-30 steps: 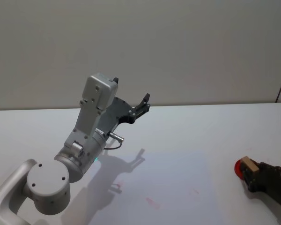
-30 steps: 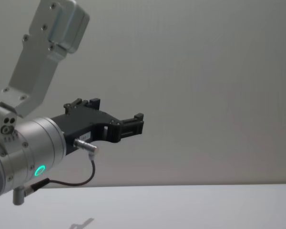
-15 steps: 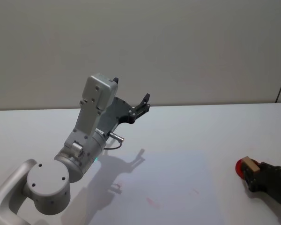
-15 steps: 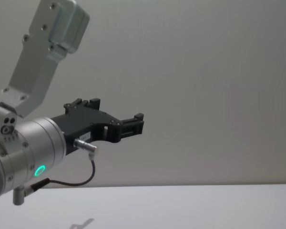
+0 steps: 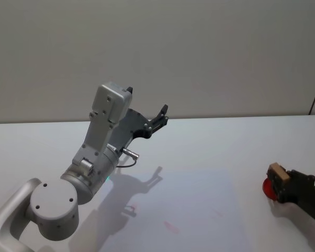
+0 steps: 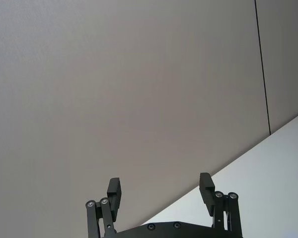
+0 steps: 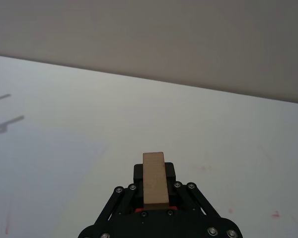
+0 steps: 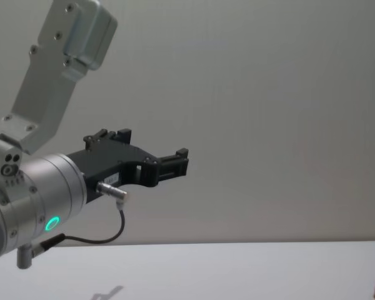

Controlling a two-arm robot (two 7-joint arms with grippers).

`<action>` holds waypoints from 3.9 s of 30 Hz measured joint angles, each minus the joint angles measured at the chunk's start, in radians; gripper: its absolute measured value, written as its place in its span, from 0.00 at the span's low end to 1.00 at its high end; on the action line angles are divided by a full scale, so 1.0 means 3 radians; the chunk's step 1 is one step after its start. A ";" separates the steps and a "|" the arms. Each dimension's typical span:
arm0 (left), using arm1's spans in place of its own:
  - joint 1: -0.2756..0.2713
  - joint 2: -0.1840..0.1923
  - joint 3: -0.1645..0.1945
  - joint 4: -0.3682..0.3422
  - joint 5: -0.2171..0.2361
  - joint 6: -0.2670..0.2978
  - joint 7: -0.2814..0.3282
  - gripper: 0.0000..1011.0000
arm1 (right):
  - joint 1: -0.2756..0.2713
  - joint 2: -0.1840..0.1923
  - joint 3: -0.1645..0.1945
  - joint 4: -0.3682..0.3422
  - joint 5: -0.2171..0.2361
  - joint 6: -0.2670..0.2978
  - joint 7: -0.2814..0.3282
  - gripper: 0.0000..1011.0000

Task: Use the one hand to pick up the stamp and affix it onto the A4 paper.

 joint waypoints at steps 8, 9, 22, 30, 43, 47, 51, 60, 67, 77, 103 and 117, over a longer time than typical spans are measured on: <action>0.0000 0.0000 0.0000 0.0000 0.0000 0.0000 0.0000 0.99 | 0.0003 -0.0010 0.0010 -0.0126 0.0113 -0.0016 0.0011 0.22; 0.0000 0.0000 0.0000 0.0000 0.0000 0.0000 0.0000 0.99 | 0.0002 -0.0011 0.0010 -0.0144 0.0124 -0.0016 0.0019 0.22; 0.0000 0.0000 0.0000 0.0000 0.0000 0.0000 0.0000 0.99 | -0.0070 -0.0042 -0.0071 -0.0357 0.0123 -0.0029 0.0188 0.22; 0.0000 0.0000 0.0000 0.0000 0.0000 0.0000 0.0000 0.99 | -0.0094 -0.0123 -0.0184 -0.0378 -0.0025 -0.0079 0.0271 0.22; 0.0000 0.0000 0.0000 0.0000 0.0000 0.0000 0.0000 0.99 | -0.0065 -0.0248 -0.0325 -0.0223 -0.0306 -0.0174 0.0308 0.22; 0.0000 0.0000 0.0000 0.0000 0.0000 0.0000 0.0000 0.99 | -0.0032 -0.0290 -0.0362 -0.0122 -0.0396 -0.0213 0.0308 0.22; 0.0000 0.0000 0.0000 0.0000 0.0000 0.0000 0.0000 0.99 | -0.0008 -0.0316 -0.0382 -0.0051 -0.0450 -0.0238 0.0304 0.22; 0.0000 0.0000 0.0000 0.0000 0.0000 0.0000 0.0000 0.99 | 0.0055 -0.0380 -0.0424 0.0127 -0.0560 -0.0286 0.0276 0.22; 0.0000 0.0000 0.0000 0.0000 0.0000 0.0000 0.0000 0.99 | 0.0077 -0.0410 -0.0445 0.0212 -0.0613 -0.0299 0.0253 0.22; 0.0000 0.0000 0.0000 0.0000 0.0000 0.0000 0.0000 0.99 | 0.0077 -0.0416 -0.0457 0.0242 -0.0651 -0.0292 0.0233 0.22; 0.0000 0.0000 0.0000 0.0000 0.0000 0.0000 0.0000 0.99 | 0.0045 -0.0378 -0.0422 0.0060 -0.0489 -0.0171 0.0226 0.22; 0.0000 0.0000 0.0000 0.0000 0.0000 0.0000 0.0000 0.99 | -0.0019 -0.0328 -0.0357 -0.0343 -0.0145 -0.0084 0.0206 0.22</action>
